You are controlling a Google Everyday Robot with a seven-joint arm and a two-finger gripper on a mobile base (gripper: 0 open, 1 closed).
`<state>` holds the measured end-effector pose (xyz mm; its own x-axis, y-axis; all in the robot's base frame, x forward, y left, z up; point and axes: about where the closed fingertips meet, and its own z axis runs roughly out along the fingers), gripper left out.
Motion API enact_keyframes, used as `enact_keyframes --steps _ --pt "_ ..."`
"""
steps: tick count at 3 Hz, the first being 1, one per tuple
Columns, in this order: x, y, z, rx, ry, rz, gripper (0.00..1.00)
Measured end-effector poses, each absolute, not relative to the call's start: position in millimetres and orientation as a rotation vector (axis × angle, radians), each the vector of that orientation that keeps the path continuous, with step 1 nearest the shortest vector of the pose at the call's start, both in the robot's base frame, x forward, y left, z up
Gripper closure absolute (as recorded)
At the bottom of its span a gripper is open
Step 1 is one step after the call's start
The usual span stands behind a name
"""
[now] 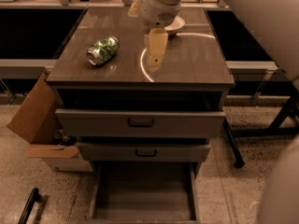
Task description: Place green can into bottom drawer
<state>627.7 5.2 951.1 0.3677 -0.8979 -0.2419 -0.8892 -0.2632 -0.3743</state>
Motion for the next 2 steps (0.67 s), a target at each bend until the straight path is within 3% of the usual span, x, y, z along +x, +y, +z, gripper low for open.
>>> enact_keyframes --steps 2 --pt "693 39 921 -2.321 1.373 -0.061 0.0"
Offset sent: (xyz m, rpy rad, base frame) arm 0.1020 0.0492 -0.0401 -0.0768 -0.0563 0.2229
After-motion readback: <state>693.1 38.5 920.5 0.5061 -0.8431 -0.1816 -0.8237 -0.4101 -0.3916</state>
